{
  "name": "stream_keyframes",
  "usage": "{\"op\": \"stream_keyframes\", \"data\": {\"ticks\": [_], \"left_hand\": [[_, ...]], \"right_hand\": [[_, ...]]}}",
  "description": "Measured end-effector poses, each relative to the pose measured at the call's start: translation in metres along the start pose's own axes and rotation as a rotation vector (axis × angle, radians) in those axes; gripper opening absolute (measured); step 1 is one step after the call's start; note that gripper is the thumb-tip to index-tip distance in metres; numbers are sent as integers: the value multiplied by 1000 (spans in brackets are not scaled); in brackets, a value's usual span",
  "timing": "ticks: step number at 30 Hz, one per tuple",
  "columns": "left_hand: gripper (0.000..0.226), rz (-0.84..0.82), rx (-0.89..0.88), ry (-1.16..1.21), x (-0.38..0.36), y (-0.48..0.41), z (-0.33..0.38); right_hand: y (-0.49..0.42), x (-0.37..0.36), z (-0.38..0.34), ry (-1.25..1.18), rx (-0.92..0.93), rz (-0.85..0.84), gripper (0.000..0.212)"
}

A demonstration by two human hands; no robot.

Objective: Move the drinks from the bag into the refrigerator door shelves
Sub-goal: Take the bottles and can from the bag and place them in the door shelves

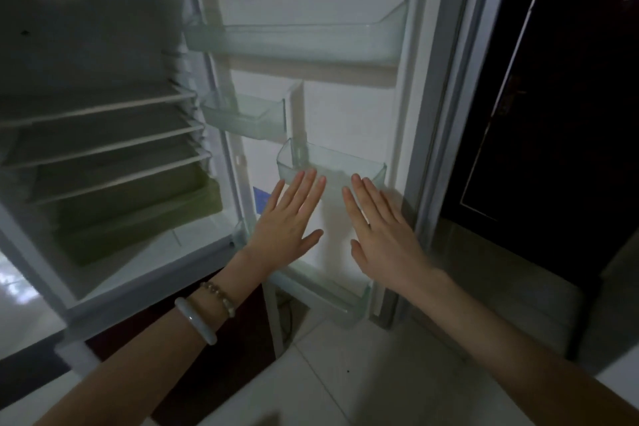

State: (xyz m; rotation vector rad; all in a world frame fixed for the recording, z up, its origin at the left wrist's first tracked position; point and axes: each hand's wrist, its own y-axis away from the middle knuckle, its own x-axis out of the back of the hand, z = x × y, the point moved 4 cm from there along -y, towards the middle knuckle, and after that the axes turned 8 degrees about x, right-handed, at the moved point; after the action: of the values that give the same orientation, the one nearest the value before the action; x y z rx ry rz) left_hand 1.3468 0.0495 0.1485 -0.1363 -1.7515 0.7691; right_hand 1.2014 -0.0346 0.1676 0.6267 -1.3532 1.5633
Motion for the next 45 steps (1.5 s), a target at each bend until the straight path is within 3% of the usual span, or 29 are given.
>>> {"op": "stream_keyframes", "data": {"ticks": [11, 30, 45], "left_hand": [[86, -9, -47, 23, -34, -74, 28], [82, -141, 76, -102, -96, -181, 64], [86, -105, 120, -149, -113, -189, 65]], "right_hand": [[-18, -30, 77, -36, -159, -49, 83], [-69, -93, 208, -114, -150, -92, 85], [-77, -112, 216, -133, -87, -52, 86]]}}
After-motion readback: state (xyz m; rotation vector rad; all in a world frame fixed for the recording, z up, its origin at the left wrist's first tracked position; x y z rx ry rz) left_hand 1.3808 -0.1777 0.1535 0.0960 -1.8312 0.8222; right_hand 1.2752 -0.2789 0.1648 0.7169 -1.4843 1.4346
